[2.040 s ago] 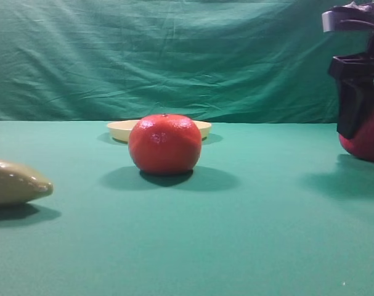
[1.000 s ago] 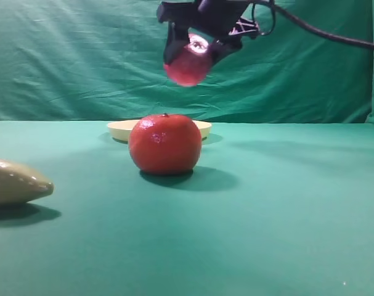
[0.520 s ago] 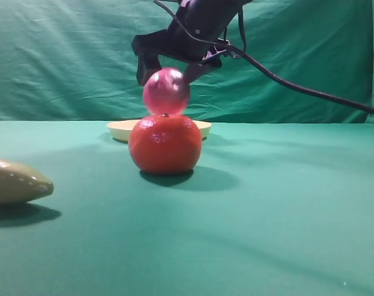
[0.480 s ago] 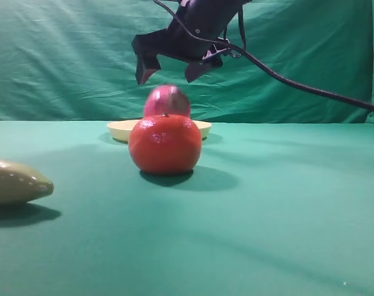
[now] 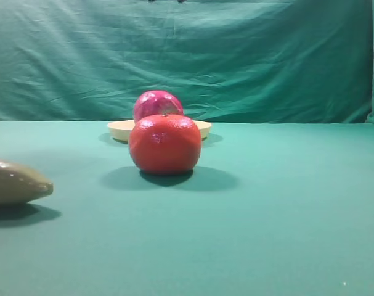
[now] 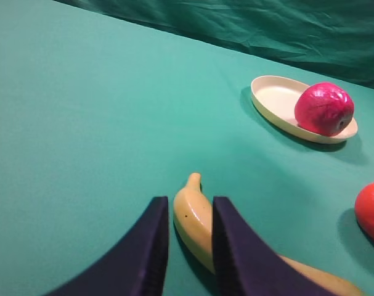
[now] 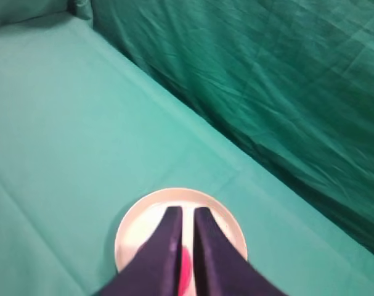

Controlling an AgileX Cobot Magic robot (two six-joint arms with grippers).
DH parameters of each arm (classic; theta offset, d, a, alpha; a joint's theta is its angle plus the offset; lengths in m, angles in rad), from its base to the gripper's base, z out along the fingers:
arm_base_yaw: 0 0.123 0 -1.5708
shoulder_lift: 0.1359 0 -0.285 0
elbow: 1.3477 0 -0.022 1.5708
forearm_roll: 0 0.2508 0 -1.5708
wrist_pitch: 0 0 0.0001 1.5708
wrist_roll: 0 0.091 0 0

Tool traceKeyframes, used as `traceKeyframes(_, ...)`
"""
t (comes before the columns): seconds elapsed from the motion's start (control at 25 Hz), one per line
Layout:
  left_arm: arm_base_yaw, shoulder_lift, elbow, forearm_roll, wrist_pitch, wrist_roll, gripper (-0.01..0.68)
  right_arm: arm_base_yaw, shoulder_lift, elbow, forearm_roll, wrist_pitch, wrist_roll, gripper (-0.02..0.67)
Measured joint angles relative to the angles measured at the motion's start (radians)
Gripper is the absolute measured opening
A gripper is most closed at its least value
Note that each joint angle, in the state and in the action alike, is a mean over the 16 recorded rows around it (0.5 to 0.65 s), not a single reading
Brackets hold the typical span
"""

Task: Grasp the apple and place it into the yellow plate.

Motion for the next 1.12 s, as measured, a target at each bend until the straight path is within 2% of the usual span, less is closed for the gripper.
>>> traceKeyframes(0.2, 0.000, 0.000, 0.000, 0.000, 0.000, 0.000, 0.157, -0.001, -0.122, 0.000, -0.022, 0.184, 0.070, 0.008)
traceKeyframes(0.52, 0.000, 0.000, 0.000, 0.000, 0.000, 0.000, 0.157, -0.001, -0.289, 0.062, -0.037, 0.351, 0.173, 0.000)
traceKeyframes(0.76, 0.000, 0.000, 0.000, 0.000, 0.000, 0.000, 0.157, -0.002, -0.441, 0.215, -0.036, 0.331, 0.190, 0.000)
traceKeyframes(1.12, 0.000, 0.000, 0.000, 0.000, 0.000, 0.000, 0.157, -0.002, -0.763, 0.558, -0.025, 0.185, 0.192, 0.000)
